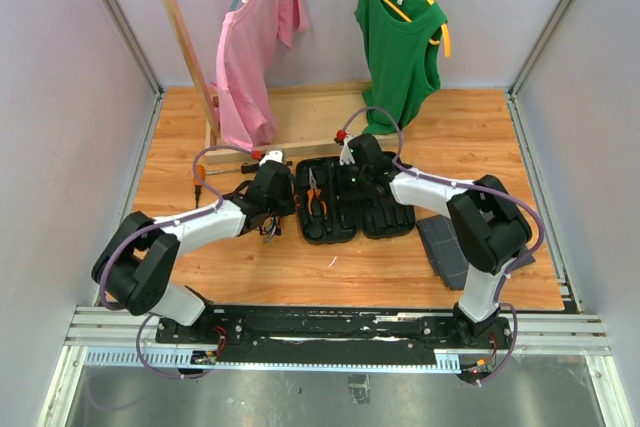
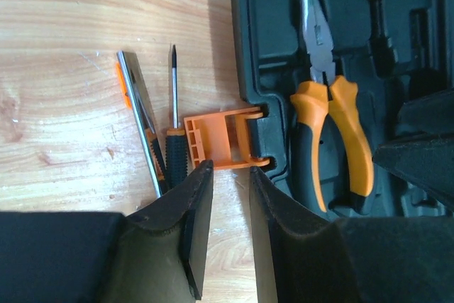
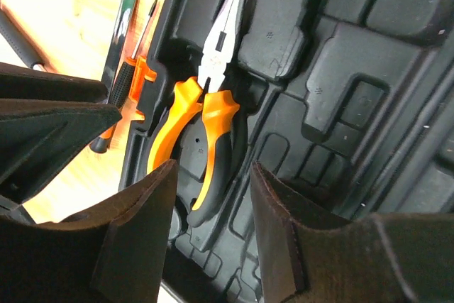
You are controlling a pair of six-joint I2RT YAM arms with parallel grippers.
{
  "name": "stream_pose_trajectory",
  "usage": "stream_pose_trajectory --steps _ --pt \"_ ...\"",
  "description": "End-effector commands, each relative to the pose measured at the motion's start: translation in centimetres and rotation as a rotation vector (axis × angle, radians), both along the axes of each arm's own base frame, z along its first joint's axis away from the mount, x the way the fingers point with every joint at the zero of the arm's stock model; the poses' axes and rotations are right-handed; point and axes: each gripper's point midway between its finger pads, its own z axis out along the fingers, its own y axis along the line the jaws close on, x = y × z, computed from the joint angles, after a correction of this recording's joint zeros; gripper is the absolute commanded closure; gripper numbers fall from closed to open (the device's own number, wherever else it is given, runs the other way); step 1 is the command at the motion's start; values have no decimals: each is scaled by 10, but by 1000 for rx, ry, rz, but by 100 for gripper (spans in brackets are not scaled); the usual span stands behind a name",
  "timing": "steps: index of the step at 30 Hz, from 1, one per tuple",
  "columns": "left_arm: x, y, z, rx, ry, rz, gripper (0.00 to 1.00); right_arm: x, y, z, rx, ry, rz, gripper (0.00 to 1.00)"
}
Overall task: Sort the tools into containers
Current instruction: Adjust the pliers in the storage box.
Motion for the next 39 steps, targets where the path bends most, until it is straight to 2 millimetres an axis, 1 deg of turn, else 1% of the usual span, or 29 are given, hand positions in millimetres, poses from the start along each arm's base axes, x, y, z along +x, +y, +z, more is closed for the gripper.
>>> stream_pose_trajectory --steps 1,7,9,15,19,21,27,33,39 --pt "-2 -5 -11 -12 17 -17 69 -4 19 0 27 14 46 54" --pt "-8 -9 -22 -25 45 -39 70 -4 22 -8 27 30 51 57" --pt "-9 -11 -23 -36 49 -48 71 -4 22 -10 27 39 50 59" --pt "-12 -18 -24 -50 50 -65 71 -2 16 -19 -22 44 18 69" --pt "-14 -23 -23 -57 49 -76 72 0 11 -20 -45 39 -3 78" --pt "-15 -25 -23 -62 49 -81 72 1 11 -17 -45 31 -11 83" --pt "-17 -27 -23 -70 49 -84 72 1 11 -6 -37 -8 -40 93" --pt "-18 -28 -22 -74 49 -84 72 2 13 2 -6 -49 -65 96" --pt "-17 -31 -22 -78 51 -91 72 7 15 2 14 -51 -103 97"
